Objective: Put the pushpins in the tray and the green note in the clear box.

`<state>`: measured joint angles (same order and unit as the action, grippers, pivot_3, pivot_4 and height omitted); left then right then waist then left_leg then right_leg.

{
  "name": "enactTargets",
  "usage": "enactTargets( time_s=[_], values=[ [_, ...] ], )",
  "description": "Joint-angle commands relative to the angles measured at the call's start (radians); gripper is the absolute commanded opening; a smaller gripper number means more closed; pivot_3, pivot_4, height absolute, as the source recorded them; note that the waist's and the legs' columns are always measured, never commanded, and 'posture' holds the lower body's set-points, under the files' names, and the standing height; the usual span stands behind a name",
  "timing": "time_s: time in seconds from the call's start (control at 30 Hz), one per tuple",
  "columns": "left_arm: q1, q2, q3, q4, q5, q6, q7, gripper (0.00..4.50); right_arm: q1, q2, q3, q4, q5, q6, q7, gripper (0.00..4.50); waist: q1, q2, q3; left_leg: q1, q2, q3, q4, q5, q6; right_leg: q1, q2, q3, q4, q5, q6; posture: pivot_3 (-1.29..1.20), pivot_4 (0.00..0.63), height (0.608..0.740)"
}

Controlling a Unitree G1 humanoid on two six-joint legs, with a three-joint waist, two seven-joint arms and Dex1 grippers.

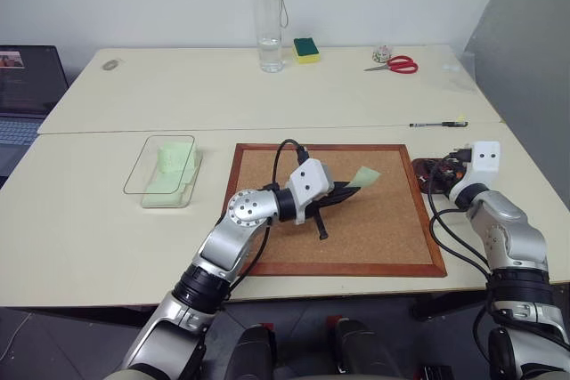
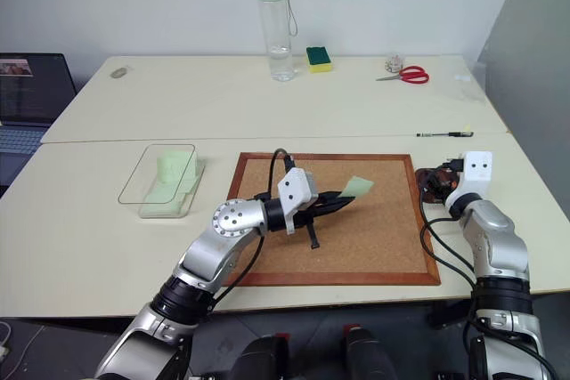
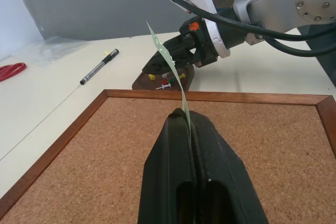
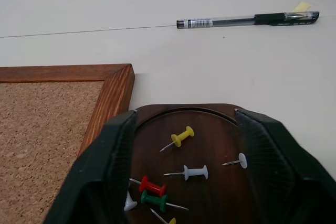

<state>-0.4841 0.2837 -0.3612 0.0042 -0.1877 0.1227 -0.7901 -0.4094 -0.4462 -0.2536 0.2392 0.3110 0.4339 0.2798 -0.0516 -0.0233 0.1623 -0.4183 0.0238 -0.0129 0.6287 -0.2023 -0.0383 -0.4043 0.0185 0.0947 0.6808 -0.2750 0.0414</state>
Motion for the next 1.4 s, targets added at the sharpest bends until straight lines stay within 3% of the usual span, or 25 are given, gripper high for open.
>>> enactTargets(
  time_s=[0.03, 0.1, 0.4, 0.67, 0.93, 1.17, 1.2, 1.4],
  values=[
    [-0.006, -0.007, 0.02, -0.036, 0.006, -0.005, 0.0, 0.0, 0.014, -0.029, -0.007, -0.076, -0.021, -0.042, 0.018, 4.19, 0.0, 0.0, 0.0, 0.0, 0.0, 0.0, 0.0, 0.0, 0.0, 0.0, 0.0, 0.0, 0.0, 0.0, 0.0, 0.0, 0.15, 0.74],
    [-0.005, -0.007, 0.023, -0.037, 0.008, -0.004, -0.002, 0.0, 0.036, -0.041, 0.015, -0.112, -0.041, -0.052, 0.036, 4.49, 0.001, 0.0, 0.0, 0.0, 0.0, 0.0, 0.0, 0.0, 0.0, 0.0, 0.0, 0.0, 0.0, 0.0, 0.0, 0.0, 0.15, 0.74],
    [0.008, -0.016, 0.098, -0.049, 0.019, 0.041, 0.093, 0.0, 0.204, -0.06, 0.11, -0.5, 0.052, -0.051, 0.244, 4.49, -0.004, 0.0, 0.0, 0.0, 0.001, -0.001, 0.0, 0.0, 0.0, 0.0, 0.0, 0.0, 0.0, 0.0, 0.0, 0.0, 0.15, 0.74],
    [0.038, -0.035, 0.322, -0.115, 0.035, 0.15, 0.392, 0.0, 0.218, -0.02, 0.193, -0.701, 0.152, -0.001, 0.31, 4.49, -0.003, 0.0, 0.0, 0.0, 0.002, -0.002, 0.0, 0.0, 0.0, 0.0, 0.0, -0.001, 0.0, 0.0, 0.001, 0.0, 0.15, 0.74],
    [0.123, -0.056, 0.539, -0.276, 0.227, 0.27, 0.809, 0.0, 0.157, 0.016, 0.235, -0.753, 0.223, 0.069, 0.298, 4.49, 0.004, -0.001, 0.0, 0.0, 0.003, -0.006, 0.0, 0.0, 0.0, 0.001, -0.002, -0.001, 0.0, 0.0, 0.001, 0.0, 0.15, 0.74],
    [0.205, -0.116, 0.591, -0.348, 0.264, 0.378, 0.922, 0.0, 0.125, 0.042, 0.267, -0.686, 0.205, 0.052, 0.315, 4.49, 0.018, -0.002, 0.0, 0.0, 0.003, -0.004, 0.0, 0.0, 0.0, 0.001, -0.002, -0.002, -0.001, 0.0, 0.001, 0.0, 0.15, 0.74],
    [0.208, -0.121, 0.596, -0.351, 0.257, 0.383, 0.924, 0.37, 0.12, 0.043, 0.271, -0.676, 0.199, 0.046, 0.317, 4.5, 0.019, -0.004, 0.001, 0.0, 0.003, -0.003, 0.0, 0.0, 0.0, 0.001, -0.002, -0.002, -0.001, 0.0, 0.001, 0.0, 0.15, 0.74],
    [0.209, -0.129, 0.617, -0.345, 0.247, 0.39, 0.928, 1.63, 0.11, 0.046, 0.274, -0.65, 0.197, 0.037, 0.327, 4.5, 0.02, -0.005, 0.001, -0.001, 0.003, -0.002, 0.0, 0.0, 0.0, 0.001, -0.002, -0.003, -0.001, 0.0, 0.001, 0.0, 0.15, 0.74]
  ],
)
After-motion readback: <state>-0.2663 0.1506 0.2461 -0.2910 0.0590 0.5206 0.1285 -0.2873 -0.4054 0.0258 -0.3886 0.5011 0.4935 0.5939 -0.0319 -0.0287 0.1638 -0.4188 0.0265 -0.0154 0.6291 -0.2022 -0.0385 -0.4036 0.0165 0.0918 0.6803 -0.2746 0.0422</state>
